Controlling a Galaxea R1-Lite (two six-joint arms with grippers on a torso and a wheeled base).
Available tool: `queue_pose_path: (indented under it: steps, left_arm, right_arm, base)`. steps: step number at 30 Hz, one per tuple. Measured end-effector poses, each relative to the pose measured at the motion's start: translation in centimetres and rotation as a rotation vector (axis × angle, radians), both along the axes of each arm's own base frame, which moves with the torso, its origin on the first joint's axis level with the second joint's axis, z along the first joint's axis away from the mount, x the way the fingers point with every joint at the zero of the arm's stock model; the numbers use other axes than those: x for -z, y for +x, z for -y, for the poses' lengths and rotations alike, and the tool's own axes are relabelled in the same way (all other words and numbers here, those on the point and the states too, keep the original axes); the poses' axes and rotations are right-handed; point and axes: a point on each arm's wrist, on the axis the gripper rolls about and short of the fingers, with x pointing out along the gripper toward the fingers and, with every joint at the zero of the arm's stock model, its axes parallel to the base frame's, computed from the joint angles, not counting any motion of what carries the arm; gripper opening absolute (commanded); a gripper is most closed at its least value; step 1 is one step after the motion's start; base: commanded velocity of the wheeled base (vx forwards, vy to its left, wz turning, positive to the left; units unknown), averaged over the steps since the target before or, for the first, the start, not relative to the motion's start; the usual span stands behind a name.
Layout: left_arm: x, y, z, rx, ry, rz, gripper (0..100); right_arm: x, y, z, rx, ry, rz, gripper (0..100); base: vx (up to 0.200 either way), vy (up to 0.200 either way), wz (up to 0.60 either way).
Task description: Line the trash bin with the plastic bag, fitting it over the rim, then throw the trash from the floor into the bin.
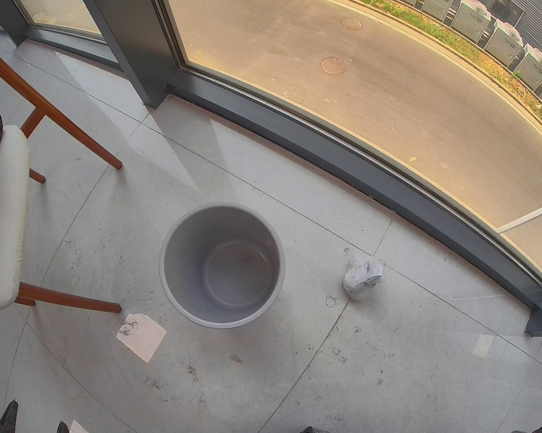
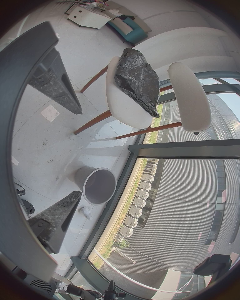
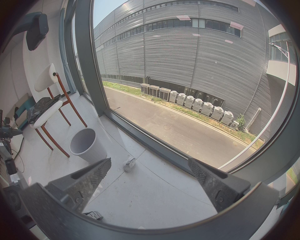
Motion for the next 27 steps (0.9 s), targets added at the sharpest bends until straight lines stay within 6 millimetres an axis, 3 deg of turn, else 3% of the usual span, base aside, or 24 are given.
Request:
queue_pose_path:
  steps: [18, 21, 27]
  left_arm:
    - [0.01, 0.00, 0.00, 0.000, 0.000, -0.001, 100]
    - [0.00, 0.00, 0.00, 0.000, 0.000, 0.000, 100]
    - [0.02, 0.00, 0.00, -0.001, 0.000, -0.001, 100]
  right_arm:
    - [0.00, 0.00, 0.00, 0.000, 0.002, 0.001, 100]
    - [0.00, 0.00, 0.00, 0.000, 0.001, 0.000, 100]
    - [0.00, 0.00, 0.00, 0.000, 0.001, 0.000, 100]
  base:
    - [0.000, 0.200, 0.00]
    - [0.200, 0.000, 0.00]
    - [0.000, 0.000, 0.00]
